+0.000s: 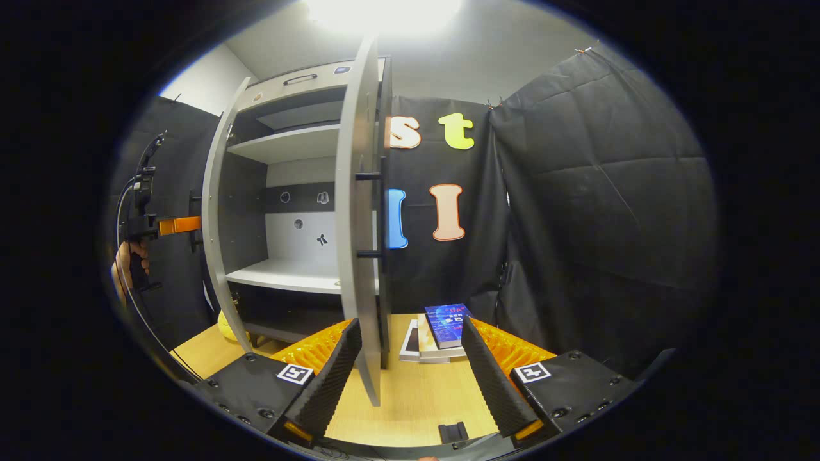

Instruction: Open the right door of the double-door shoe cabinet with the right hand, and open the left door with the left hand.

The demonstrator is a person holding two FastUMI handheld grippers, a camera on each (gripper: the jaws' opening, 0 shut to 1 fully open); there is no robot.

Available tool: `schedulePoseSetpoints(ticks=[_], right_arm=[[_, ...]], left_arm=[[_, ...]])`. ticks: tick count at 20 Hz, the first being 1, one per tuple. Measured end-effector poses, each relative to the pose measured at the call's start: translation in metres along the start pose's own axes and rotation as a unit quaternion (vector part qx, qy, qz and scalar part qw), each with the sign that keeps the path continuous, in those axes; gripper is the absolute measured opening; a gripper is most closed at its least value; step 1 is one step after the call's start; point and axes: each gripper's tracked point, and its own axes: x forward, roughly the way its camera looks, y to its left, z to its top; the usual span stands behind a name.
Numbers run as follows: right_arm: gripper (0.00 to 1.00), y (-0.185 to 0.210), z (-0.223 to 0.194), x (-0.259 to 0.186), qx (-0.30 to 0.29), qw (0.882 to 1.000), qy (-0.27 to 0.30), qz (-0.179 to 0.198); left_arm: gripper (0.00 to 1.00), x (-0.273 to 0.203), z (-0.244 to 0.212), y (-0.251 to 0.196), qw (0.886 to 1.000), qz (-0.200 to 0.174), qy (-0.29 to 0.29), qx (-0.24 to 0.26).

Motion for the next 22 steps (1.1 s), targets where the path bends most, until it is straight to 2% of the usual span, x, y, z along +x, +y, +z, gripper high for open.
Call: schedulePoseSetpoints(ticks=[1, 2, 4, 9, 12, 15, 18, 22], right_arm=[[0.98, 0.005, 0.0, -0.003, -0.002, 1.0, -0.001, -0.001], [0.94, 0.01, 0.002, -0.005, -0.003, 1.0, -0.002, -0.002], [0.94, 0.026, 0.005, -0.01, -0.007, 1.0, -0.005, 0.002], [0.94, 0.055, 0.004, -0.019, -0.025, 1.0, -0.003, 0.009], [1.0, 0.066, 0.003, -0.027, -0.029, 1.0, -0.001, 0.009], [0.97, 0.074, 0.001, -0.032, -0.027, 1.0, 0.001, 0.009], [1.0, 0.083, 0.002, -0.031, -0.021, 1.0, 0.001, 0.014], [1.0, 0.105, 0.003, -0.039, -0.034, 0.999, 0.003, 0.018]], left_arm=[[0.08, -0.006, 0.001, 0.007, 1.0, 0.0, -0.001, -0.001], [0.08, -0.01, 0.003, 0.013, 1.0, -0.001, -0.001, 0.0], [0.1, -0.019, 0.004, 0.023, 1.0, -0.007, 0.003, -0.004], [0.08, -0.024, 0.005, 0.033, 0.999, -0.032, 0.004, -0.008], [0.08, -0.027, 0.006, 0.041, 0.999, -0.035, 0.0, -0.014], [0.08, -0.032, 0.007, 0.05, 0.999, -0.039, 0.001, -0.008], [0.08, -0.041, 0.009, 0.067, 0.999, -0.032, -0.004, -0.004], [0.07, -0.045, 0.01, 0.108, 1.0, -0.002, -0.009, -0.003]])
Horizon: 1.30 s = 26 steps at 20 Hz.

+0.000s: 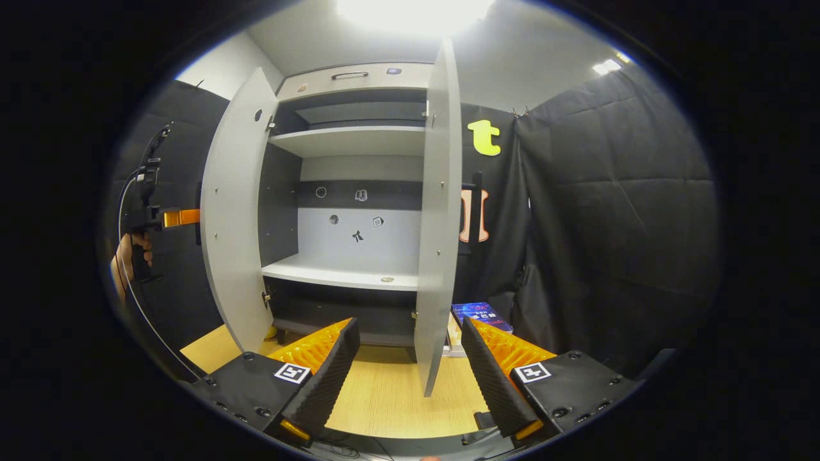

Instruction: Open the right door of the double-door shoe cabinet with the right hand, and open the left door with the left hand.

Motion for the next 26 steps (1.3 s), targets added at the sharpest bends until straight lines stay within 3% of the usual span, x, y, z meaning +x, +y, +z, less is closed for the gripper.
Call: schedulePoseSetpoints(ticks=[3, 6, 14, 20, 26], right_arm=[[1.0, 0.011, 0.004, -0.001, -0.004, 1.0, -0.004, -0.001], [1.0, 0.022, 0.006, 0.001, -0.002, 1.0, -0.005, 0.003], [1.0, 0.042, 0.017, -0.013, 0.002, 1.0, -0.016, -0.013], [1.0, 0.042, 0.041, -0.012, 0.018, 0.999, -0.045, -0.004], [0.96, 0.025, 0.051, -0.015, 0.035, 0.996, -0.078, 0.007]], left_arm=[[0.06, 0.0, -0.011, 0.051, 0.998, 0.05, 0.016, 0.015], [0.02, 0.001, -0.009, 0.05, 1.0, 0.017, 0.015, -0.021], [0.02, -0.039, -0.008, 0.049, 0.999, 0.027, -0.01, 0.032], [0.03, -0.09, 0.011, 0.023, 0.998, 0.029, -0.029, 0.048], [0.03, -0.145, -0.008, -0.024, 0.997, 0.045, -0.022, 0.059]])
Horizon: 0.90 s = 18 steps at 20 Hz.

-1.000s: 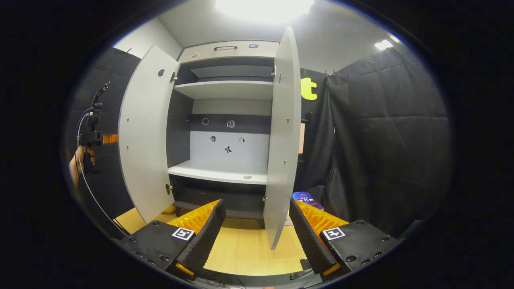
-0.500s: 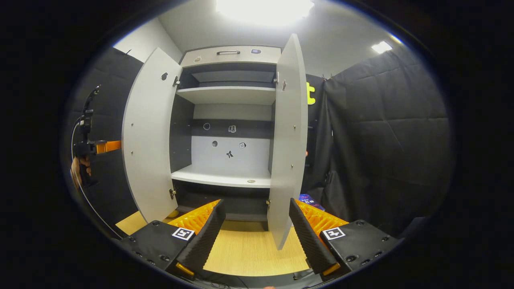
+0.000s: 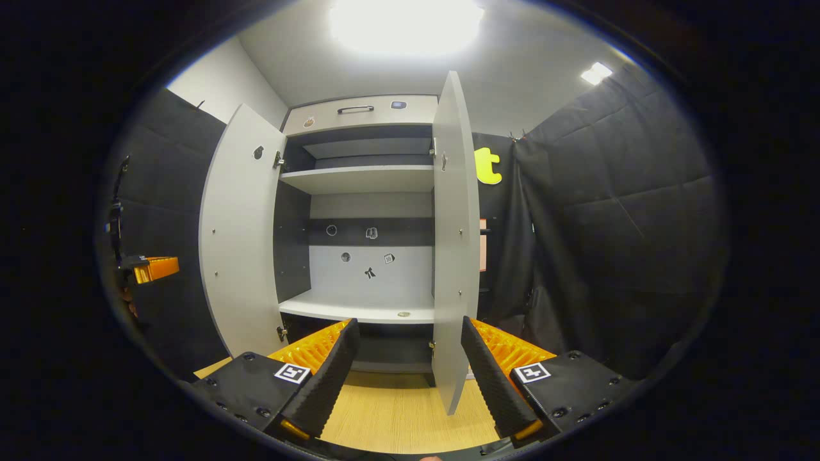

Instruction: Open the right door of the double-door shoe cabinet with the right hand, and open the left door with the left hand.

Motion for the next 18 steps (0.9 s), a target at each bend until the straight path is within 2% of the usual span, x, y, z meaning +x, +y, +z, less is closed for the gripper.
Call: schedulePoseSetpoints(ticks=[1, 7, 9, 10, 13, 15, 17, 18], right_arm=[[1.0, -0.007, -0.001, -0.002, 0.004, 1.0, -0.001, 0.0], [0.99, -0.027, -0.01, -0.015, 0.008, 1.0, -0.001, -0.001], [0.96, -0.027, -0.012, -0.021, 0.005, 1.0, -0.003, 0.0], [0.99, -0.027, -0.013, -0.023, 0.004, 1.0, -0.003, 0.002], [1.0, -0.025, -0.013, -0.029, 0.002, 1.0, -0.012, 0.004], [1.0, -0.024, -0.013, -0.031, 0.005, 1.0, -0.017, 0.004], [0.99, -0.025, -0.014, -0.033, 0.008, 1.0, -0.017, 0.003], [0.99, -0.026, -0.015, -0.033, 0.009, 1.0, -0.015, 0.003]], left_arm=[[0.03, -0.007, -0.005, -0.007, 1.0, 0.004, 0.005, 0.0], [0.02, -0.049, -0.029, -0.034, 1.0, 0.016, 0.018, 0.015], [0.03, -0.057, -0.038, -0.039, 0.999, 0.016, 0.024, 0.013], [0.03, -0.061, -0.041, -0.039, 0.999, 0.021, 0.028, 0.014], [0.02, -0.069, -0.046, -0.038, 0.999, 0.035, 0.034, 0.012], [0.11, -0.073, -0.044, -0.033, 0.998, 0.047, 0.029, 0.016], [0.11, -0.077, -0.04, -0.032, 0.998, 0.054, 0.024, 0.02], [0.3, -0.077, -0.039, -0.032, 0.998, 0.054, 0.022, 0.02]])
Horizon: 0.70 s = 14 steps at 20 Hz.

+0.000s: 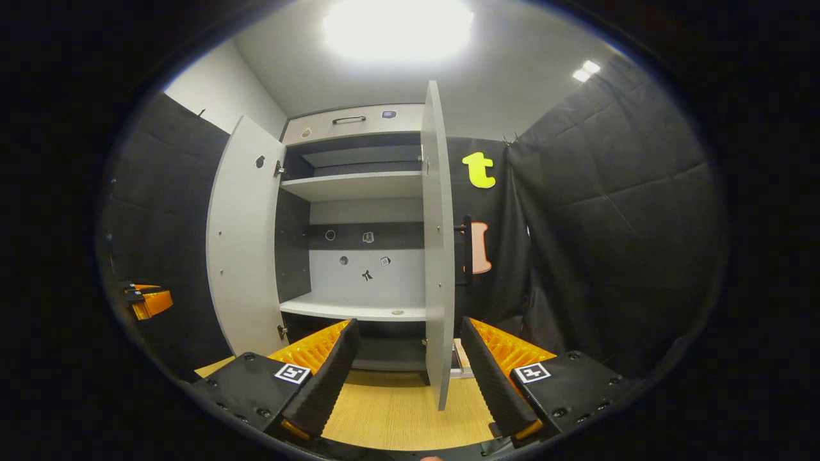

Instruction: Open the right door of the double-door shoe cabinet with the right hand, and open the left door with the left hand.

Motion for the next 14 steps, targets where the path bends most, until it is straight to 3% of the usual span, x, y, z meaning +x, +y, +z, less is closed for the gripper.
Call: schedulePoseSetpoints(ticks=[3, 14], right_arm=[[0.99, 0.0, -0.001, 0.001, 0.006, 1.0, 0.0, -0.002], [0.99, -0.001, 0.003, 0.002, -0.008, 1.0, -0.01, -0.006]], left_arm=[[0.89, 0.002, -0.001, 0.005, 1.0, 0.009, -0.001, -0.005], [0.89, 0.006, 0.003, 0.014, 0.999, 0.03, -0.01, -0.018]])
